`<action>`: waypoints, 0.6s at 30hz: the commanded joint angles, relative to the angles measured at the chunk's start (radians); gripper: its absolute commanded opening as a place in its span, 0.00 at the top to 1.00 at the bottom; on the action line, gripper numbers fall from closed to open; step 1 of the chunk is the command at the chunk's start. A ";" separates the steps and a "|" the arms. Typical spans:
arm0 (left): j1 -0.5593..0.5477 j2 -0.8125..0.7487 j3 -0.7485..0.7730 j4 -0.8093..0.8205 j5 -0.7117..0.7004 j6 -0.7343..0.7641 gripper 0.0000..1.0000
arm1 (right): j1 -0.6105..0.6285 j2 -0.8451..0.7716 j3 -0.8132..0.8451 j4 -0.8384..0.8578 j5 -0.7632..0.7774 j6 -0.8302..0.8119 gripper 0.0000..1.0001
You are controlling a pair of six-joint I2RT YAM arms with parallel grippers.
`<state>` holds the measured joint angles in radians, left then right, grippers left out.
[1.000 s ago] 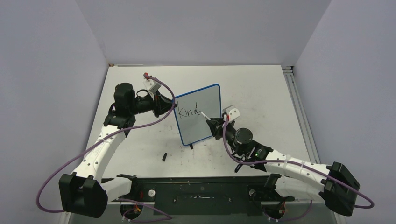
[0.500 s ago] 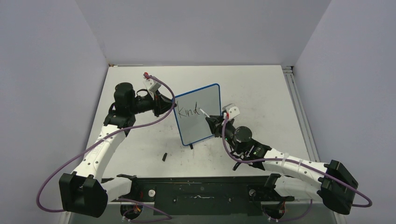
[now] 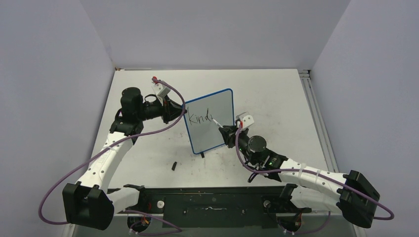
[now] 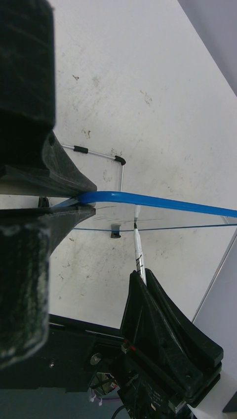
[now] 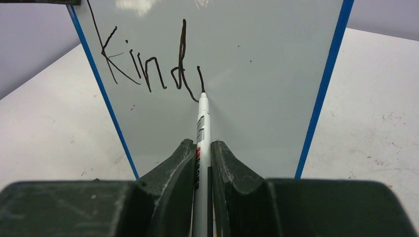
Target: Write a sentence on the whiteboard
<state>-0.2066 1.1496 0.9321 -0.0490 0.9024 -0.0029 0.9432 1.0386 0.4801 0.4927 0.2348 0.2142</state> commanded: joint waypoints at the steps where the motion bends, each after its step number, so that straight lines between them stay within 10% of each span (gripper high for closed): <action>1: -0.007 0.018 0.004 -0.064 0.022 0.042 1.00 | -0.005 -0.009 -0.003 0.023 -0.002 0.013 0.95; 18: -0.006 0.019 0.004 -0.064 0.023 0.041 1.00 | -0.004 -0.002 0.041 0.121 0.002 -0.020 0.95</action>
<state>-0.2066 1.1496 0.9321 -0.0490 0.9031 -0.0029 0.9428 1.0386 0.4786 0.5255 0.2348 0.2096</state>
